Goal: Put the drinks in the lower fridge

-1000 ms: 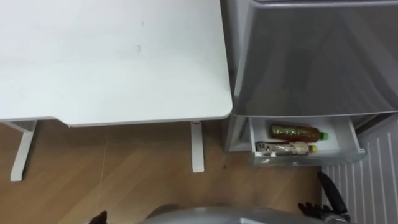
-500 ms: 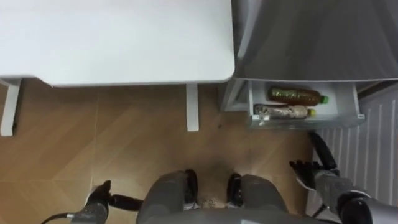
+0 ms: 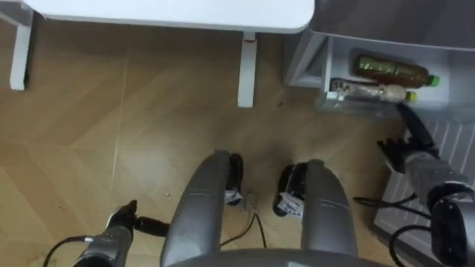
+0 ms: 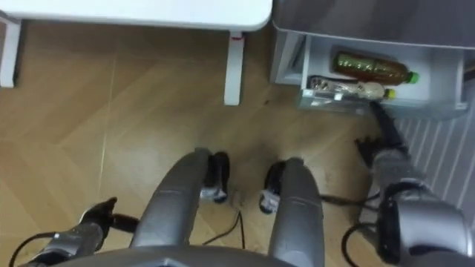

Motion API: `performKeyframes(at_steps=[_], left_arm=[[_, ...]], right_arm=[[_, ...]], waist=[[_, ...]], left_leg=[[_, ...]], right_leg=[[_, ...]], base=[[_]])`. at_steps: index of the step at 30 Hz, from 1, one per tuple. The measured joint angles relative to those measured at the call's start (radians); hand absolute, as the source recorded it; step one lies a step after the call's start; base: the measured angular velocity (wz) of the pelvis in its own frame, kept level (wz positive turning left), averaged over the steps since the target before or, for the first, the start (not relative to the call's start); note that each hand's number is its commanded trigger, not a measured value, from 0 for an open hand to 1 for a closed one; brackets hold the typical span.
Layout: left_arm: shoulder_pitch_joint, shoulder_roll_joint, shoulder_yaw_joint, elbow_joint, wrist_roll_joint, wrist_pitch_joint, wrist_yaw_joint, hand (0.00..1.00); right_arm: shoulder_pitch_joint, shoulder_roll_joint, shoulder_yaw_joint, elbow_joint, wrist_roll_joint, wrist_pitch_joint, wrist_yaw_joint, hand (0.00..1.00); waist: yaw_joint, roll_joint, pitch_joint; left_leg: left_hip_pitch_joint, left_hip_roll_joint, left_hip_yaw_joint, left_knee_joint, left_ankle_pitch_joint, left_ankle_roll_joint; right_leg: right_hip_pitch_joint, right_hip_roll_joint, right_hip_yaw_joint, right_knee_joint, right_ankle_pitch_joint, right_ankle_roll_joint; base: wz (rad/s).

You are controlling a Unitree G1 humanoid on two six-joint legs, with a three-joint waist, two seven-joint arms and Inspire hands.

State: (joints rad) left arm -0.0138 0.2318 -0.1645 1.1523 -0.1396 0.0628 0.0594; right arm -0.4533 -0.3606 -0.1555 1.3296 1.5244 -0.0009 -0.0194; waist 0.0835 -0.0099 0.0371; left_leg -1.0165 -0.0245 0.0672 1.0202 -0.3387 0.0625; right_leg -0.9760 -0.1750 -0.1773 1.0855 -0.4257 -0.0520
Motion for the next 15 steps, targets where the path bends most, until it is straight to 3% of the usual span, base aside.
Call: performKeyframes(at_steps=[2,6,8,15], left_arm=[[-0.005,0.001,0.0,-0.002,-0.026,-0.004,0.001,0.0],[-0.011,0.013,-0.022,-0.026,-0.068,-0.005,0.009,0.0],[-0.011,0.02,-0.037,-0.035,-0.101,-0.03,0.011,0.0],[0.006,0.052,-0.037,-0.084,-0.108,-0.053,0.016,0.0]], right_arm=[[-0.043,-0.026,0.019,-0.028,0.0,-0.008,0.0,0.0],[-0.058,-0.042,0.027,-0.045,0.016,-0.013,-0.017,0.0],[-0.069,-0.066,0.048,-0.057,0.034,-0.011,-0.021,0.0],[-0.078,-0.096,0.081,-0.133,0.031,-0.013,-0.085,0.0]], waist=[[0.004,0.0,-0.0001],[0.001,-0.001,0.0002],[0.003,-0.003,0.0008],[0.003,-0.008,0.0017]], left_leg=[[-0.062,0.002,-0.003,0.052,-0.007,-0.002],[-0.137,-0.004,-0.013,0.103,-0.008,-0.003],[-0.189,-0.008,-0.005,0.135,-0.008,0.0],[-0.258,-0.008,0.02,0.183,-0.015,0.011]], right_leg=[[-0.062,-0.004,0.002,0.053,-0.011,-0.006],[-0.128,-0.021,-0.008,0.106,-0.021,-0.013],[-0.185,-0.034,-0.001,0.146,-0.024,-0.015],[-0.265,-0.064,0.011,0.202,-0.024,-0.013]], base=[[0.0],[0.1],[0.0],[-0.04]])
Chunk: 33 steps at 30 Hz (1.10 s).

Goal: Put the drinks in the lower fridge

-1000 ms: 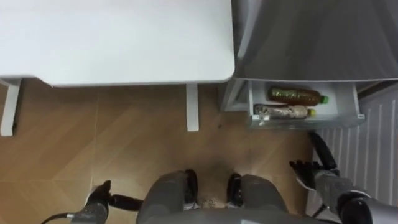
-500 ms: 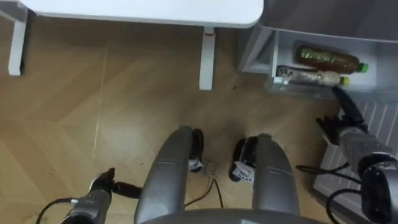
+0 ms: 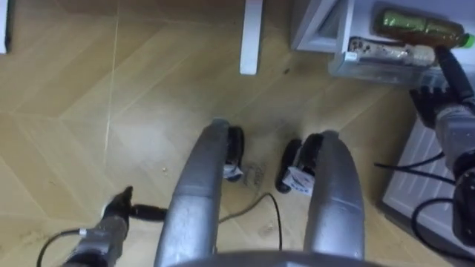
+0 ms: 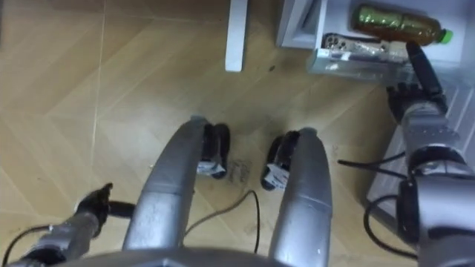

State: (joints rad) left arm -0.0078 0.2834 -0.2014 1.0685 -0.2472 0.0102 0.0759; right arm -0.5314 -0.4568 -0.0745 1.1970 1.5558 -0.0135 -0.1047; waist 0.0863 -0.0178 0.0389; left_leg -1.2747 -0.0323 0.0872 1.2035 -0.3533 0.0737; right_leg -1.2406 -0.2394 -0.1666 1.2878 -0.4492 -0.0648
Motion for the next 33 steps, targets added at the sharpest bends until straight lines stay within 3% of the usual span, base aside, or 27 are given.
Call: performKeyframes(at_steps=[3,5,13,15,18,19,22,24,28,33], left_arm=[[0.022,0.005,-0.001,-0.019,-0.031,-0.016,0.004,0.0],[0.055,0.006,0.0,-0.033,-0.057,-0.025,0.014,0.0],[0.18,0.008,0.023,-0.113,-0.057,-0.043,0.03,0.0],[0.197,0.009,0.03,-0.12,-0.055,-0.046,0.03,0.0],[0.206,0.013,0.042,-0.121,-0.055,-0.065,0.032,0.0],[0.211,0.016,0.043,-0.122,-0.055,-0.068,0.033,0.0],[0.245,0.018,0.064,-0.142,-0.056,-0.073,0.049,0.0],[0.257,0.027,0.073,-0.141,-0.056,-0.082,0.051,0.0],[0.28,0.03,0.067,-0.142,-0.077,-0.095,0.052,0.0],[0.327,0.053,0.067,-0.127,-0.078,-0.099,0.065,0.0]], right_arm=[[-0.022,-0.017,0.04,-0.005,0.002,0.0,-0.046,0.0],[-0.028,-0.021,0.048,-0.04,0.005,0.0,-0.099,0.0],[-0.05,-0.026,0.053,-0.158,0.012,0.004,-0.302,0.0],[-0.05,-0.038,0.057,-0.214,0.012,0.004,-0.347,0.0],[-0.067,-0.088,0.106,-0.27,0.012,0.001,-0.38,0.0],[-0.089,-0.099,0.113,-0.282,0.011,-0.007,-0.381,0.0],[-0.13,-0.1,0.143,-0.31,-0.001,-0.012,-0.401,0.0],[-0.13,-0.1,0.186,-0.341,-0.01,0.015,-0.404,0.0],[-0.142,-0.102,0.196,-0.349,-0.01,0.018,-0.466,0.0],[-0.15,-0.102,0.208,-0.36,-0.008,0.017,-0.526,0.0]], waist=[[0.0,-0.003,0.0002],[-0.005,-0.006,0.001],[-0.022,-0.021,0.0088],[-0.029,-0.021,0.0086],[-0.024,-0.023,0.0085],[-0.024,-0.026,0.0092],[-0.022,-0.044,0.0075],[-0.024,-0.062,0.0086],[0.0,-0.067,0.0074],[0.007,-0.067,0.0077]], left_leg=[[-0.001,-0.004,0.017,0.001,-0.005,0.009],[-0.001,-0.018,0.02,0.001,-0.005,0.009],[-0.005,-0.019,0.022,0.0,-0.002,0.004],[-0.004,-0.029,0.021,-0.001,-0.002,0.004],[-0.003,-0.039,0.011,-0.001,-0.002,0.004],[0.001,-0.045,0.006,0.001,-0.003,0.001],[0.017,-0.042,-0.009,0.007,-0.01,-0.011],[0.025,-0.034,-0.018,0.014,-0.015,-0.02],[0.023,-0.032,-0.041,0.024,-0.014,-0.026],[0.035,-0.052,-0.066,0.026,-0.008,-0.036]], right_leg=[[-0.01,-0.027,0.002,0.012,-0.003,0.006],[-0.016,-0.05,0.001,0.021,-0.005,0.008],[-0.017,-0.075,-0.017,0.026,-0.012,0.004],[-0.016,-0.086,-0.018,0.035,-0.021,0.003],[-0.008,-0.1,-0.032,0.045,-0.035,0.001],[-0.003,-0.104,-0.034,0.053,-0.041,-0.007],[0.025,-0.103,-0.051,0.057,-0.055,-0.022],[0.044,-0.1,-0.068,0.057,-0.065,-0.03],[0.058,-0.096,-0.09,0.057,-0.074,-0.032],[0.087,-0.111,-0.112,0.062,-0.086,-0.032]], base=[[-0.01],[-0.02],[0.04],[0.13],[0.22],[0.22],[0.09],[0.03],[0.05],[0.15]])
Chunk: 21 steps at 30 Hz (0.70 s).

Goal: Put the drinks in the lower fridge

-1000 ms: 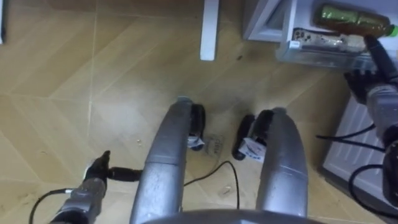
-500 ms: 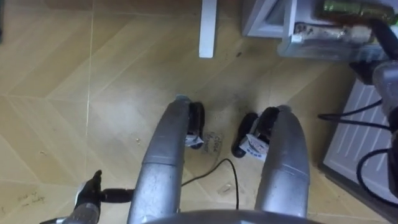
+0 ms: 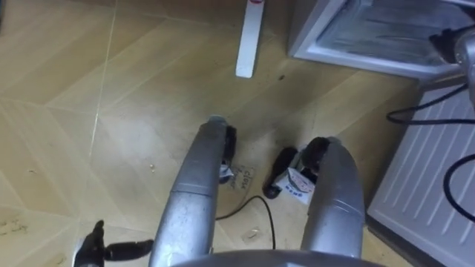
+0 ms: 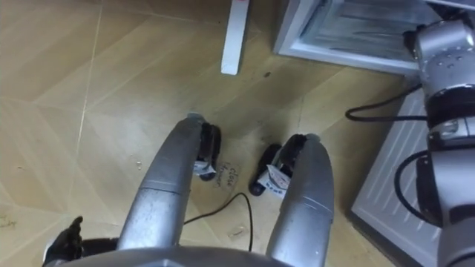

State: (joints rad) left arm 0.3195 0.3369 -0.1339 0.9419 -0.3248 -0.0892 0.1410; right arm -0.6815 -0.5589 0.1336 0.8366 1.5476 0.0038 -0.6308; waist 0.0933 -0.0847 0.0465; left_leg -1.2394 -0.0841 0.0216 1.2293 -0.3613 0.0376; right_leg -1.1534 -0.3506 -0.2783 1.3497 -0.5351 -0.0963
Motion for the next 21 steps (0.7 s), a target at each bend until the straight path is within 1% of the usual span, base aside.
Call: performKeyframes(at_steps=[1,2,4,9,12,13,15,16,17,18,19,21], left_arm=[[0.001,0.001,0.0,0.002,0.0,0.0,0.009,0.0],[0.001,0.001,0.0,0.001,0.001,-0.002,0.01,0.0],[0.001,0.003,0.002,0.002,0.001,-0.004,0.013,0.0],[0.001,0.009,0.003,-0.002,0.001,-0.003,0.026,0.0],[0.002,0.01,0.003,-0.008,0.002,-0.003,0.025,0.0],[0.002,0.014,0.003,-0.014,0.001,-0.004,0.024,0.0],[0.003,0.02,-0.001,-0.016,0.001,-0.006,0.021,0.0],[0.006,0.03,-0.021,-0.019,0.001,-0.005,0.02,0.0],[0.01,0.037,-0.031,-0.021,0.002,-0.005,0.017,0.0],[0.01,0.037,-0.031,-0.022,0.002,-0.006,0.017,0.0],[0.012,0.039,-0.032,-0.024,0.002,-0.005,0.014,0.0],[0.018,0.051,-0.048,-0.031,0.002,-0.003,-0.004,0.0]], right_arm=[[0.0,0.0,0.004,-0.024,0.001,0.0,-0.026,0.0],[-0.001,0.0,0.003,-0.032,0.001,0.0,-0.036,0.0],[-0.001,0.0,0.004,-0.032,0.004,-0.002,-0.058,0.0],[-0.001,0.0,0.002,-0.033,0.009,-0.015,-0.084,0.0],[-0.001,0.0,0.002,-0.047,0.009,-0.02,-0.102,0.0],[-0.001,0.0,0.002,-0.051,0.009,-0.024,-0.109,0.0],[0.0,0.0,0.002,-0.047,0.008,-0.025,-0.11,0.0],[0.0,0.0,0.002,-0.039,0.007,-0.026,-0.109,0.0],[0.005,-0.002,0.003,-0.028,0.005,-0.028,-0.107,0.0],[0.01,-0.005,0.003,-0.025,0.006,-0.031,-0.104,0.0],[0.023,-0.006,0.005,-0.014,0.005,-0.04,-0.086,0.0],[0.045,-0.006,0.025,0.019,-0.007,-0.047,-0.029,0.0]], waist=[[0.009,0.0,0.0002],[0.026,0.0,0.0002],[0.043,0.0,0.0003],[0.054,0.002,0.0005],[0.057,0.005,0.0006],[0.059,0.007,0.0003],[0.063,0.012,0.0016],[0.068,0.015,0.0026],[0.08,0.019,0.0014],[0.088,0.02,0.0019],[0.098,0.021,0.0015],[0.099,0.02,0.0022]], left_leg=[[0.001,-0.001,-0.003,0.0,0.002,-0.003],[0.003,-0.001,-0.004,0.0,0.002,-0.004],[0.009,-0.001,-0.008,0.001,0.003,-0.006],[0.0,-0.003,-0.029,0.005,0.006,-0.011],[-0.005,-0.001,-0.033,0.005,0.011,-0.018],[-0.006,-0.001,-0.036,0.005,0.014,-0.024],[0.001,-0.003,-0.039,0.004,0.015,-0.027],[0.009,-0.003,-0.04,0.003,0.015,-0.025],[0.02,0.0,-0.039,0.002,0.013,-0.025],[0.027,0.001,-0.04,-0.001,0.013,-0.026],[0.039,0.001,-0.04,-0.012,0.013,-0.027],[0.065,0.0,-0.042,-0.038,0.016,-0.032]], right_leg=[[0.001,0.001,-0.001,0.0,-0.001,0.001],[0.005,0.0,-0.002,0.0,-0.001,0.001],[0.015,-0.002,-0.009,0.0,-0.002,0.0],[0.018,0.001,-0.027,0.001,-0.005,-0.006],[0.018,0.0,-0.036,0.002,-0.007,-0.011],[0.019,-0.001,-0.04,0.002,-0.008,-0.014],[0.027,-0.001,-0.045,0.002,-0.009,-0.016],[0.034,-0.001,-0.044,0.002,-0.009,-0.017],[0.045,0.002,-0.044,-0.001,-0.01,-0.018],[0.05,0.002,-0.045,-0.004,-0.01,-0.018],[0.061,0.001,-0.048,-0.014,-0.01,-0.019],[0.087,0.001,-0.055,-0.035,-0.009,-0.019]], base=[[0.05],[0.0],[0.02],[0.06],[0.02],[0.04],[0.04],[0.0],[0.0],[0.0],[0.05],[0.11]])
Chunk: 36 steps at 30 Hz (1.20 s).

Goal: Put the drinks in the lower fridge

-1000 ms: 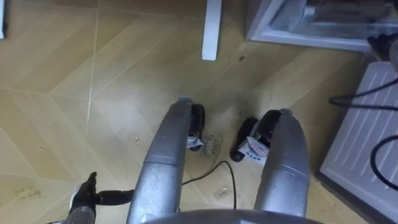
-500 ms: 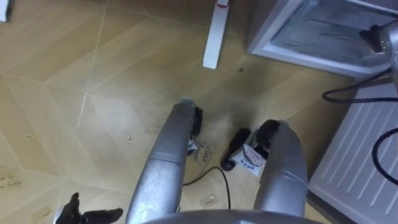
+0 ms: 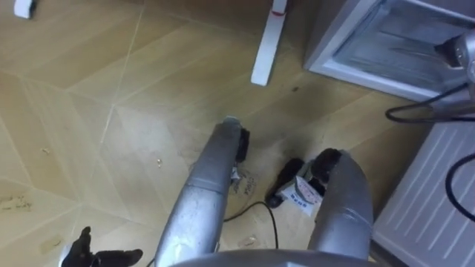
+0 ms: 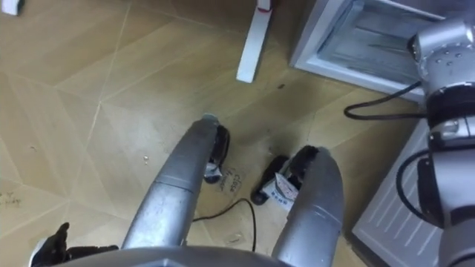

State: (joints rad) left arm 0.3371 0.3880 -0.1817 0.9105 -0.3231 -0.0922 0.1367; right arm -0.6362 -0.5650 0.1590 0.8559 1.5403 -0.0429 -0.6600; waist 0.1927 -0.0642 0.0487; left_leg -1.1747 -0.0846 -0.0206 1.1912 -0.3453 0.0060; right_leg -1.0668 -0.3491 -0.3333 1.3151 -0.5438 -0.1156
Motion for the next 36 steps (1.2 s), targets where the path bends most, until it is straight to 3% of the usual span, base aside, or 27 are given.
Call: performKeyframes(at_steps=[5,7,13,18,19,21,23,25,27,30,33,36], left_arm=[[0.021,0.031,-0.019,-0.033,0.001,0.016,-0.042,0.0],[0.022,0.033,-0.02,-0.043,0.001,0.025,-0.062,0.0],[0.008,0.033,-0.019,-0.044,0.012,0.038,-0.12,0.0],[-0.018,0.03,-0.06,-0.043,0.003,0.046,-0.17,0.0],[-0.022,0.026,-0.078,-0.044,0.005,0.052,-0.176,0.0],[-0.036,0.014,-0.082,-0.035,0.006,0.062,-0.191,0.0],[-0.043,0.005,-0.082,-0.016,0.01,0.063,-0.208,0.0],[-0.048,-0.015,-0.082,0.004,0.013,0.065,-0.21,0.0],[-0.048,-0.033,-0.078,0.018,0.051,0.073,-0.21,0.0],[-0.047,-0.067,-0.052,0.032,0.079,0.078,-0.204,0.0],[-0.045,-0.107,-0.039,0.04,0.101,0.078,-0.202,0.0],[-0.049,-0.141,-0.016,0.075,0.102,0.078,-0.19,0.0]], right_arm=[[0.107,-0.009,0.095,0.111,-0.037,0.003,0.263,0.0],[0.183,-0.021,0.144,0.184,-0.176,0.007,0.429,0.0],[0.329,-0.061,0.229,0.303,-0.662,0.009,0.733,0.0],[0.444,-0.055,0.297,0.362,-1.037,0.029,0.887,0.0],[0.462,-0.042,0.3,0.372,-1.096,0.037,0.912,0.0],[0.479,0.0,0.3,0.404,-1.118,0.045,0.933,0.0],[0.5,0.066,0.3,0.432,-1.123,0.058,0.968,0.0],[0.514,0.098,0.275,0.449,-1.112,0.055,0.979,0.0],[0.528,0.105,0.256,0.456,-1.114,0.053,0.967,0.0],[0.577,0.152,0.223,0.457,-1.086,0.04,0.965,0.0],[0.63,0.203,0.159,0.437,-1.063,0.02,0.955,0.0],[0.681,0.249,0.115,0.423,-1.03,-0.001,0.932,0.0]], waist=[[0.006,-0.012,0.0023],[0.005,-0.016,0.003],[0.007,-0.01,-0.0004],[0.004,0.029,-0.0156],[0.003,0.037,-0.0201],[0.005,0.045,-0.0208],[0.004,0.05,-0.0201],[-0.01,0.062,-0.0174],[-0.021,0.063,-0.0179],[-0.024,0.064,-0.02],[-0.032,0.064,-0.0244],[-0.059,0.068,-0.0313]], left_leg=[[0.087,0.009,-0.018,-0.095,0.014,-0.015],[0.145,0.01,-0.022,-0.163,0.043,-0.015],[0.264,0.041,-0.044,-0.257,0.04,-0.012],[0.354,0.055,-0.066,-0.32,0.03,-0.009],[0.371,0.055,-0.063,-0.338,0.03,-0.009],[0.401,0.055,-0.057,-0.359,0.03,-0.008],[0.437,0.058,-0.047,-0.388,0.03,-0.008],[0.463,0.06,-0.047,-0.412,0.032,-0.01],[0.495,0.07,-0.045,-0.435,0.033,-0.011],[0.554,0.083,-0.042,-0.481,0.035,-0.016],[0.622,0.105,-0.009,-0.528,0.036,-0.017],[0.714,0.125,0.03,-0.577,0.036,-0.016]], right_leg=[[0.109,0.02,-0.05,-0.11,0.02,0.0],[0.169,0.028,-0.066,-0.171,0.034,0.012],[0.315,0.09,-0.105,-0.322,0.071,0.023],[0.434,0.129,-0.14,-0.436,0.091,0.045],[0.447,0.131,-0.138,-0.454,0.097,0.049],[0.47,0.134,-0.132,-0.474,0.1,0.053],[0.497,0.139,-0.126,-0.497,0.101,0.054],[0.524,0.144,-0.131,-0.523,0.105,0.057],[0.556,0.148,-0.135,-0.548,0.107,0.059],[0.622,0.184,-0.137,-0.625,0.127,0.063],[0.688,0.206,-0.133,-0.696,0.151,0.065],[0.785,0.235,-0.119,-0.781,0.173,0.079]], base=[[0.1],[0.19],[-0.03],[0.03],[-0.07],[-0.08],[-0.08],[0.03],[0.02],[-0.06],[-0.19],[-0.15]])
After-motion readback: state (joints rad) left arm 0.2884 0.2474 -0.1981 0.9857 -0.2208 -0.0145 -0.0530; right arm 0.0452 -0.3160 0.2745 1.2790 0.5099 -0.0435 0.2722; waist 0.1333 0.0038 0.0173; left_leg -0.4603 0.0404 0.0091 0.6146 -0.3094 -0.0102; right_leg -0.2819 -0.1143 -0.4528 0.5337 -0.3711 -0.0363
